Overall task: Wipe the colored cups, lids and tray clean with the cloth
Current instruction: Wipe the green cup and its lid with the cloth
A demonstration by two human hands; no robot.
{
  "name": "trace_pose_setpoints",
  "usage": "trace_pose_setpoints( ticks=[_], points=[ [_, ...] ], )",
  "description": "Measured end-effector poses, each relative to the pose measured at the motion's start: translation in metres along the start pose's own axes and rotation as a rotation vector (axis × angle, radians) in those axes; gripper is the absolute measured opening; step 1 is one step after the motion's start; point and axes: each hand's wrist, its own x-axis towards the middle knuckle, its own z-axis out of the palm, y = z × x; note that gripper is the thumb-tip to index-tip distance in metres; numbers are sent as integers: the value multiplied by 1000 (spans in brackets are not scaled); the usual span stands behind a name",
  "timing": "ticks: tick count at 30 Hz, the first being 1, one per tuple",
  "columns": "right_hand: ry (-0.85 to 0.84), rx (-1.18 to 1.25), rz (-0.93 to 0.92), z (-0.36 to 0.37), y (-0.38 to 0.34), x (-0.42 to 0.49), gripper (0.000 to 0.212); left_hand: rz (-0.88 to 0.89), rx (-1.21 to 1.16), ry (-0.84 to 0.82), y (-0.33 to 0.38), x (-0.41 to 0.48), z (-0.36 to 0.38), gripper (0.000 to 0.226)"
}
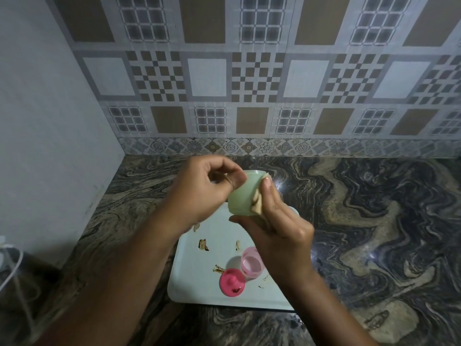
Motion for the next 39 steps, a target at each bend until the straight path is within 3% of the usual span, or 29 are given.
trace_pose_setpoints(
  ticks=[3, 7, 10, 12, 14, 16, 21, 23, 26, 29, 32, 35, 38, 39],
  points=[
    [33, -77, -15, 3, -1, -2, 70, 39, 69, 58, 2, -4, 9, 4],
    [118, 266, 188, 2, -4, -5, 74, -74, -142, -113, 0, 1, -5, 30],
    [83, 460, 266, 1, -8, -2, 72, -152, -312, -145, -3, 4, -11, 25],
    [60, 308, 179, 0, -9, 2, 73, -102, -250, -58, 0, 5, -9, 13],
    [42, 35, 49, 3, -6, 0, 72, 16, -37, -10, 4, 1, -2, 8],
    [42, -17, 13, 3, -3, -1, 71, 112, 159, 23, 11, -4, 6, 8],
    [89, 421, 277, 1, -2, -8, 79, 2, 22, -73, 8, -3, -5, 25],
    [77, 475, 296, -1, 0, -5, 76, -32, -43, -121, 2, 1, -11, 23],
    [76, 133, 50, -1, 1, -4, 70, 29, 36, -99, 1, 2, -9, 6],
    [98, -55, -90, 1, 3, -4, 65, 123, 138, -23, 9, -1, -1, 11],
    [108, 157, 73, 0, 2, -5, 66, 109, 33, -30, 8, -2, 1, 2],
    [125, 469, 299, -2, -2, -6, 67, -24, -153, -109, -1, 1, -4, 21],
    [81, 537, 323, -2, -1, -5, 70, -78, -247, -108, -3, 4, -8, 14],
    [62, 455, 259, -4, -1, -3, 68, -58, -204, -100, -3, 5, -8, 8]
  ],
)
